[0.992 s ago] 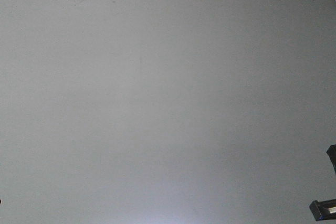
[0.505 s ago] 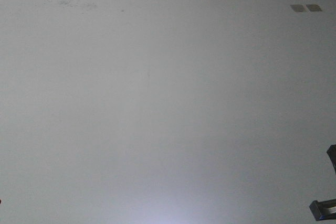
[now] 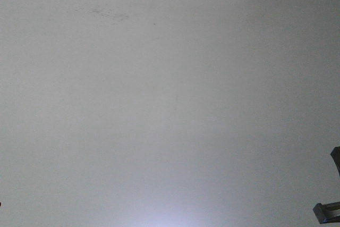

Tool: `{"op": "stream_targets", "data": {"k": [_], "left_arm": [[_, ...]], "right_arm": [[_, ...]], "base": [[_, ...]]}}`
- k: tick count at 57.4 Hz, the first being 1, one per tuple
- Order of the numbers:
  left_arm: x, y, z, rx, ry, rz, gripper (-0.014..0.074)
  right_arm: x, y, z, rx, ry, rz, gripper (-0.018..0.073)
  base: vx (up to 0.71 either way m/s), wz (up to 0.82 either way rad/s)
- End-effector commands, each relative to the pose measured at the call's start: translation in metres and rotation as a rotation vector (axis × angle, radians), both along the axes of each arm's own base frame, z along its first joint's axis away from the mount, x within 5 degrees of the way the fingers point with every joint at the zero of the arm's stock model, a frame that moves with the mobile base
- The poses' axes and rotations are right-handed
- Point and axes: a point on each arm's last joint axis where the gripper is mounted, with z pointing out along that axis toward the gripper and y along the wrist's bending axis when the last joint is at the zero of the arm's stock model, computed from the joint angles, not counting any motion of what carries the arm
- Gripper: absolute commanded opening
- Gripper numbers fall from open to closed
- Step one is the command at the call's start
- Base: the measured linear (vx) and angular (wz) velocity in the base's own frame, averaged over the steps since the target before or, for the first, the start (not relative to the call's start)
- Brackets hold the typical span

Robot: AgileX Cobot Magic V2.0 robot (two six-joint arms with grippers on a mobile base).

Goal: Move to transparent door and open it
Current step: 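Drive the base forward across the grey floor, arms held still, then turn and drive toward the white-framed glass door beside the wooden box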

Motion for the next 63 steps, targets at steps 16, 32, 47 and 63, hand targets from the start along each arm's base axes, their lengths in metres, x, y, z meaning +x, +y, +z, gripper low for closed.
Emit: {"op": "stream_targets", "data": {"k": [16, 32, 47, 63], "left_arm": [[0.0, -0.0003, 0.0048, -0.014, -0.085, -0.004, -0.0003], [0.0, -0.0003, 0.0048, -0.014, -0.085, -0.004, -0.0003], [0.0, -0.0003, 0.0048, -0.014, -0.085, -0.004, -0.0003], [0.0, -0.0003, 0.0048, -0.014, -0.085, -0.004, -0.0003]], "right_arm": [[0.0, -0.0013, 0.0068, -0.003, -0.093, -0.015, 0.0011], [0.0, -0.0013, 0.0068, -0.003, -0.093, -0.015, 0.0011], [0.0, -0.0013, 0.0068, -0.003, -0.093, -0.015, 0.0011], [0.0, -0.0013, 0.0068, -0.003, -0.093, -0.015, 0.0011]], "base": [[0.45, 0.32], [0.48, 0.31], [0.51, 0.31], [0.54, 0.37]]}}
